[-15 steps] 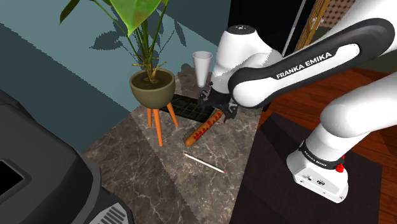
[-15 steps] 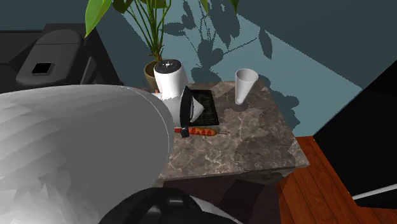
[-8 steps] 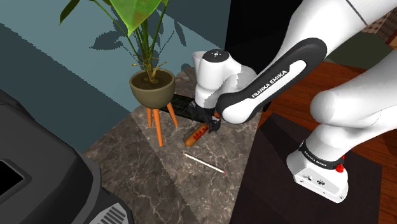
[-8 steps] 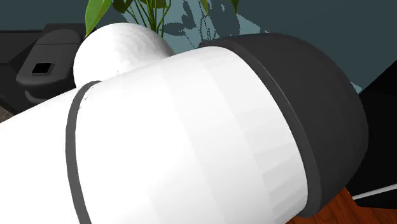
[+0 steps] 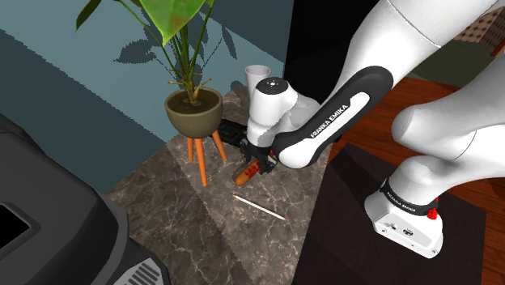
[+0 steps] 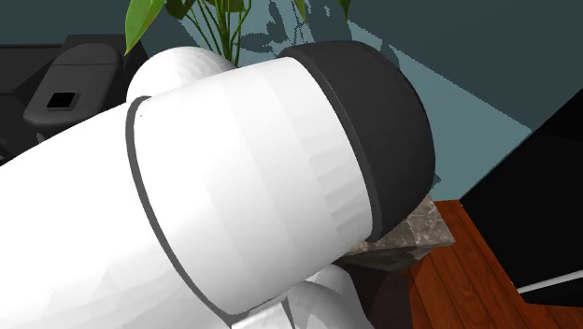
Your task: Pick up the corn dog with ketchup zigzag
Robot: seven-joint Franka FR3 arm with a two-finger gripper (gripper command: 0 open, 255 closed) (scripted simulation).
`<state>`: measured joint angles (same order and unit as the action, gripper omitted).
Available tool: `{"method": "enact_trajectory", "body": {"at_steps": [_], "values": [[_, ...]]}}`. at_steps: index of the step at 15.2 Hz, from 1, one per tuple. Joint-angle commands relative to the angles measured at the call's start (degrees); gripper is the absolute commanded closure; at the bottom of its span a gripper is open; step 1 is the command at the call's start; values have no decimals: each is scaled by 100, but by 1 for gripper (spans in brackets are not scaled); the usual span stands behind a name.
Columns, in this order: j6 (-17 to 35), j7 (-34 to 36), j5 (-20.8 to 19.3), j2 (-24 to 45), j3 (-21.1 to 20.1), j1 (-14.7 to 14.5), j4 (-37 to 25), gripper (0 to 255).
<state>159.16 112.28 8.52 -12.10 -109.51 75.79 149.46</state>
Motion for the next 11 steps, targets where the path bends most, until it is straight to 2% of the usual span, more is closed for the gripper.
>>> {"method": "enact_trajectory", "body": {"at_steps": [1,8,9,11], "values": [[14,-32,51,-22,-91,82,-3,255],[7,-24,39,-17,-70,65,-6,255],[14,8,-6,7,7,-7,21,255],[-142,276,-406,193,728,-651,24,255]]}}
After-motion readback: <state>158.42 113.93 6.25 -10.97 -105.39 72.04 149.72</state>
